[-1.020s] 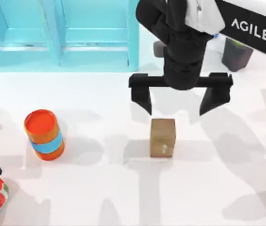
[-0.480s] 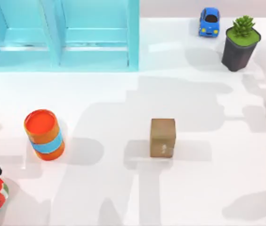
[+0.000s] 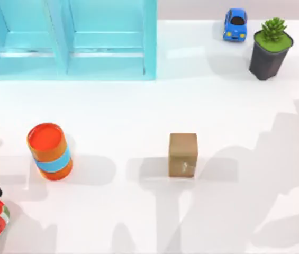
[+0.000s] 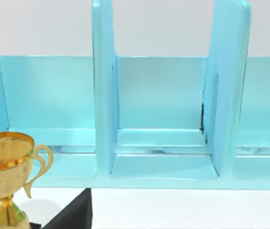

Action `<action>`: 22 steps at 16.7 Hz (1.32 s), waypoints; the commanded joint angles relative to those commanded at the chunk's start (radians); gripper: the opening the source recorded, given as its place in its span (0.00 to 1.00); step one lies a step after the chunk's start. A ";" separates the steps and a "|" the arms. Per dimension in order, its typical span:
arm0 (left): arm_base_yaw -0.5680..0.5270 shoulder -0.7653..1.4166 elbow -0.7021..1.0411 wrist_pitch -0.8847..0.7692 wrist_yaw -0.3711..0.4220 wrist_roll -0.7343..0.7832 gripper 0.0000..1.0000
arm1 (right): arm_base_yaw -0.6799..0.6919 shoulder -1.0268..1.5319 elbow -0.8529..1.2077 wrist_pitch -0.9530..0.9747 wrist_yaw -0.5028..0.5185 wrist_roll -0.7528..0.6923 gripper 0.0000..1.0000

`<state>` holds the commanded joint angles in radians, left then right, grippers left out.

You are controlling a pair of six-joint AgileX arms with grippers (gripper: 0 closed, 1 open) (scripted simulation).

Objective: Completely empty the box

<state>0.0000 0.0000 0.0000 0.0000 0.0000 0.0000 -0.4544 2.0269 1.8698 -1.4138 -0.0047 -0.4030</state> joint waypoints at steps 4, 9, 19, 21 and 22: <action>0.000 0.000 0.000 0.000 0.000 0.000 1.00 | 0.000 0.003 0.003 0.001 0.001 -0.002 1.00; 0.000 0.000 0.000 0.000 0.000 0.000 1.00 | 0.000 0.000 -0.069 0.069 0.000 0.000 1.00; 0.000 0.000 0.000 0.000 0.000 0.000 1.00 | 0.002 0.042 -0.333 0.375 0.000 0.002 1.00; 0.000 0.000 0.000 0.000 0.000 0.000 1.00 | 0.002 0.042 -0.336 0.379 0.000 0.002 1.00; 0.000 0.000 0.000 0.000 0.000 0.000 1.00 | 0.002 0.042 -0.336 0.379 0.000 0.002 1.00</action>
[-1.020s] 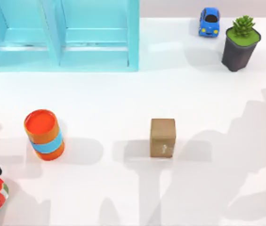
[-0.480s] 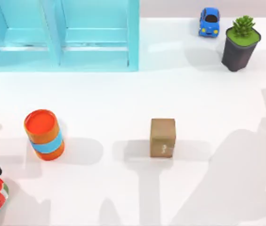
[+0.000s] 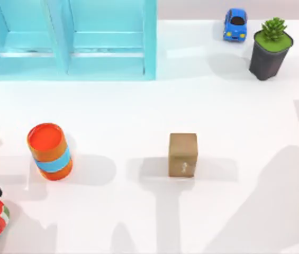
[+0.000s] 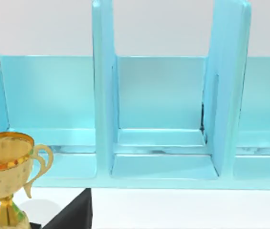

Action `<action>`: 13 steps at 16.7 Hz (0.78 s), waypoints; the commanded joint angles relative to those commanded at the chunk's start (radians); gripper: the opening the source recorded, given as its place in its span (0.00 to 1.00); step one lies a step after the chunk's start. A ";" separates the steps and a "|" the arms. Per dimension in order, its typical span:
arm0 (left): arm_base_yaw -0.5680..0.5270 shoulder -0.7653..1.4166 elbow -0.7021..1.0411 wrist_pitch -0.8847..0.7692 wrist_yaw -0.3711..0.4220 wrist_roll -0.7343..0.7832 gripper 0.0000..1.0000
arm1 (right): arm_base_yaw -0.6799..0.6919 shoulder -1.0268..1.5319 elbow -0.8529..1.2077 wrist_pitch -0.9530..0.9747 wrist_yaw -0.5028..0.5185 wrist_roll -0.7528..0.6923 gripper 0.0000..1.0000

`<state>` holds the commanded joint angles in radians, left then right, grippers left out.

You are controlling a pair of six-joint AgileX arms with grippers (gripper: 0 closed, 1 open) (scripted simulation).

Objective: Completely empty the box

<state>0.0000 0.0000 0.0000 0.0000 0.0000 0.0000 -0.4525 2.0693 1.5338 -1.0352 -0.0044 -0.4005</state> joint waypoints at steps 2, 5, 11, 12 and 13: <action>0.000 0.000 0.000 0.000 0.000 0.000 1.00 | 0.000 0.000 0.000 0.000 0.000 0.000 0.92; 0.000 0.000 0.000 0.000 0.000 0.000 1.00 | 0.000 0.000 0.000 0.000 0.000 0.000 0.70; 0.000 0.000 0.000 0.000 0.000 0.000 1.00 | 0.000 0.000 0.000 0.000 0.000 0.000 0.25; 0.000 0.000 0.000 0.000 0.000 0.000 1.00 | 0.000 0.000 0.000 0.000 0.000 0.000 0.17; 0.000 0.000 0.000 0.000 0.000 0.000 1.00 | 0.000 0.000 0.000 0.000 0.000 0.000 0.10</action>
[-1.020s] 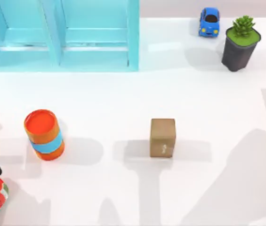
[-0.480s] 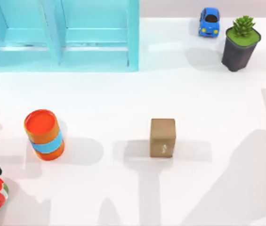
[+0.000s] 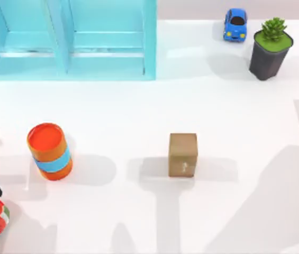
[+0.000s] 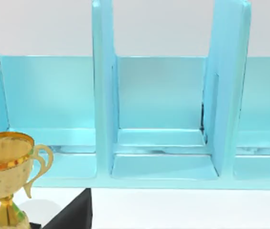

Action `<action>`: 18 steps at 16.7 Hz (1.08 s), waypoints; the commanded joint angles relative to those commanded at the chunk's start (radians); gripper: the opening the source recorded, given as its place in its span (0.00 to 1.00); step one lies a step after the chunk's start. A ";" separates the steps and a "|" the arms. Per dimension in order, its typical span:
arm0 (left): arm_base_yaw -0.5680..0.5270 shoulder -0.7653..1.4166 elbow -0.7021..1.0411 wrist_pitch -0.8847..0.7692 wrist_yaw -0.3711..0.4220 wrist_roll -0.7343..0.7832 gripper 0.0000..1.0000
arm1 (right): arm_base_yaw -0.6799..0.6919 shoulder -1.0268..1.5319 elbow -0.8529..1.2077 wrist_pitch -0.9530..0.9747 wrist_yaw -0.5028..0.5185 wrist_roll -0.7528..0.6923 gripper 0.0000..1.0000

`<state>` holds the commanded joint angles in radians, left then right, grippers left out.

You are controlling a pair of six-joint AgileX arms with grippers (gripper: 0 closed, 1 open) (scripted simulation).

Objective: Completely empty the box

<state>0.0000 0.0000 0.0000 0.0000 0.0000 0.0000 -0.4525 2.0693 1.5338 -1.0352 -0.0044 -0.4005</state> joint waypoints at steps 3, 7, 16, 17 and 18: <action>0.000 0.000 0.000 0.000 0.000 0.000 1.00 | 0.000 0.000 0.000 0.000 0.000 0.000 0.00; 0.000 0.000 0.000 0.000 0.000 0.000 1.00 | 0.000 0.000 0.000 0.000 0.000 0.000 0.00; 0.000 0.000 0.000 0.000 0.000 0.000 1.00 | 0.029 -0.109 0.135 -0.153 -0.013 -0.006 0.00; 0.000 0.000 0.000 0.000 0.000 0.000 1.00 | 0.039 -0.126 0.177 -0.198 -0.015 -0.011 0.00; 0.000 0.000 0.000 0.000 0.000 0.000 1.00 | 0.049 -0.138 0.223 -0.245 -0.016 -0.017 0.00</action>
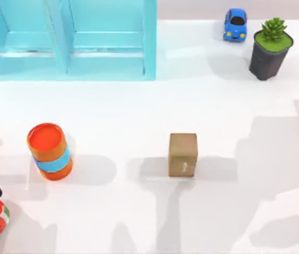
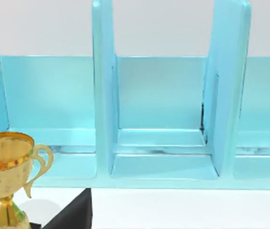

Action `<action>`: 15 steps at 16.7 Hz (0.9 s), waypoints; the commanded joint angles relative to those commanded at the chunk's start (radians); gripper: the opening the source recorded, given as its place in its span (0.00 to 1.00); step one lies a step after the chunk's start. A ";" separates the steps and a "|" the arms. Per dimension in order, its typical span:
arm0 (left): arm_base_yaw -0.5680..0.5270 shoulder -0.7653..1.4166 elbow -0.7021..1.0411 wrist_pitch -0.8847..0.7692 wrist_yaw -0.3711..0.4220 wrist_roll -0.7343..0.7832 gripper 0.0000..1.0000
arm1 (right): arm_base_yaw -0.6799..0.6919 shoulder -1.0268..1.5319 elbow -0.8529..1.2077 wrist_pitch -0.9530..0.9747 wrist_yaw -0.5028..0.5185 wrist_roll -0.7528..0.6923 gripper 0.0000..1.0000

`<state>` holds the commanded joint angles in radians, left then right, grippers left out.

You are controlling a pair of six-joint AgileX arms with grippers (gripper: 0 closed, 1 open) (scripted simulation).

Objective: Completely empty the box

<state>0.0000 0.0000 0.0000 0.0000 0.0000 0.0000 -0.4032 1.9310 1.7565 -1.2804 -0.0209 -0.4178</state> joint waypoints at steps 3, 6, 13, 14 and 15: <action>0.000 0.000 0.000 0.000 0.000 0.000 1.00 | 0.017 -0.008 0.133 -0.141 -0.006 -0.011 0.00; 0.000 0.000 0.000 0.000 0.000 0.000 1.00 | 0.002 0.023 0.236 -0.244 -0.011 -0.004 0.00; 0.000 0.000 0.000 0.000 0.000 0.000 1.00 | -0.054 0.115 0.264 -0.264 0.016 0.014 0.00; 0.000 0.000 0.000 0.000 0.000 0.000 1.00 | -0.054 0.115 0.264 -0.264 0.016 0.014 0.00; 0.000 0.000 0.000 0.000 0.000 0.000 1.00 | -0.054 0.115 0.264 -0.264 0.016 0.014 0.00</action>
<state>0.0000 0.0000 0.0000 0.0000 0.0000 0.0000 -0.4573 2.0460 2.0201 -1.5441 -0.0052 -0.4041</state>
